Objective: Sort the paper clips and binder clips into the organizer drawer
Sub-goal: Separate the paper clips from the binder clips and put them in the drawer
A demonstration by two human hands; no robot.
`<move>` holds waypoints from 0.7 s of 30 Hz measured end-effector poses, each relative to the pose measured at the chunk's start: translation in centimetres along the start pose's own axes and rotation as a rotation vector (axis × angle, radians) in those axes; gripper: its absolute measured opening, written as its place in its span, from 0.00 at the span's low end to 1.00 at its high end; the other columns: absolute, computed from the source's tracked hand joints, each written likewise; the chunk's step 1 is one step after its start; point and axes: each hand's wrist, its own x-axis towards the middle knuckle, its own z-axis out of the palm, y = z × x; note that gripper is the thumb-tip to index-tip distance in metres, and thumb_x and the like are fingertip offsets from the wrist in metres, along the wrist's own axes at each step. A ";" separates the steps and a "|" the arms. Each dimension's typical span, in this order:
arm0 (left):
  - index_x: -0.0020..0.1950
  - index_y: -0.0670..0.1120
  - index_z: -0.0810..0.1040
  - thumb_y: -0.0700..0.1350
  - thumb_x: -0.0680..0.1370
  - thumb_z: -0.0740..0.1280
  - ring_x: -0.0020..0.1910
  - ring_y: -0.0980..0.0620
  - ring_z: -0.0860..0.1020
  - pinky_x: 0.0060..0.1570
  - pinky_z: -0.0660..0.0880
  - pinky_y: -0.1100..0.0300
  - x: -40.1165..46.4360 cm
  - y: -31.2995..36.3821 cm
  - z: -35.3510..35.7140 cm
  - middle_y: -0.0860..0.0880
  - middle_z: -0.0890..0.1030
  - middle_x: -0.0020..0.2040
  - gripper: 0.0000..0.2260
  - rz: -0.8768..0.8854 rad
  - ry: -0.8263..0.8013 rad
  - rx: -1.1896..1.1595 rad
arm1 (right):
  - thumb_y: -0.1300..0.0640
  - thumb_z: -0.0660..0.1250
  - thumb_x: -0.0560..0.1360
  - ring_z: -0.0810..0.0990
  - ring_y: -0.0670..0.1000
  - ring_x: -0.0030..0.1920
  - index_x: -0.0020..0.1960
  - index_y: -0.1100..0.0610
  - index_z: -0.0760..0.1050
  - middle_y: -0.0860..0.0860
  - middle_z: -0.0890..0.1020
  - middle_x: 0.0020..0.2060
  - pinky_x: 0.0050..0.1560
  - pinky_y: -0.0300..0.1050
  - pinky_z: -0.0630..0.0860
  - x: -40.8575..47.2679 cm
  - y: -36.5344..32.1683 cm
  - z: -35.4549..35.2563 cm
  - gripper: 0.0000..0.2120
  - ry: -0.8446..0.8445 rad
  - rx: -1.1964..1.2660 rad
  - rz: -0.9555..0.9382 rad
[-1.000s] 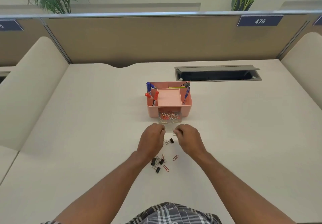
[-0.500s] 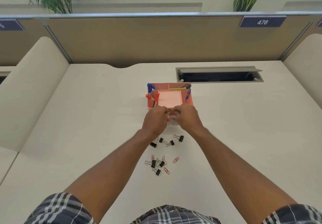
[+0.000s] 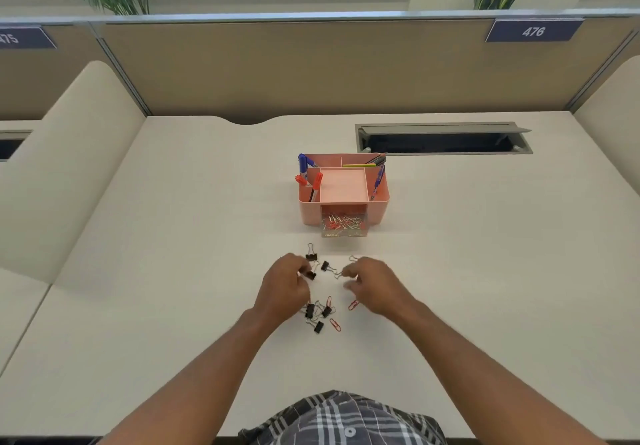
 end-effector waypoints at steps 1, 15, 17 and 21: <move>0.49 0.47 0.78 0.32 0.68 0.63 0.45 0.52 0.76 0.47 0.76 0.57 -1.1 -0.7 0.0 0.52 0.79 0.46 0.15 -0.022 -0.031 0.013 | 0.53 0.68 0.76 0.77 0.52 0.57 0.62 0.52 0.78 0.51 0.79 0.57 0.58 0.47 0.74 -0.7 0.0 1.0 0.15 -0.037 -0.016 -0.012; 0.53 0.43 0.81 0.37 0.75 0.68 0.46 0.46 0.75 0.46 0.74 0.53 -4.1 -1.7 1.6 0.46 0.77 0.47 0.09 0.168 -0.080 0.166 | 0.63 0.60 0.76 0.72 0.55 0.55 0.56 0.58 0.77 0.53 0.76 0.52 0.54 0.44 0.71 -2.1 -0.5 5.9 0.11 0.096 -0.054 -0.230; 0.53 0.43 0.81 0.38 0.76 0.67 0.46 0.46 0.75 0.47 0.74 0.54 -3.8 -1.7 1.9 0.47 0.77 0.47 0.07 0.178 -0.078 0.175 | 0.64 0.62 0.75 0.72 0.53 0.56 0.57 0.58 0.77 0.53 0.77 0.54 0.55 0.40 0.69 -1.8 0.1 4.9 0.12 0.160 0.017 -0.166; 0.51 0.44 0.80 0.39 0.78 0.66 0.47 0.47 0.75 0.47 0.75 0.53 -3.2 -1.5 2.5 0.48 0.78 0.47 0.05 0.189 -0.075 0.183 | 0.69 0.60 0.72 0.73 0.55 0.56 0.57 0.60 0.78 0.54 0.77 0.54 0.53 0.38 0.66 -1.0 1.6 3.0 0.16 0.215 0.046 -0.020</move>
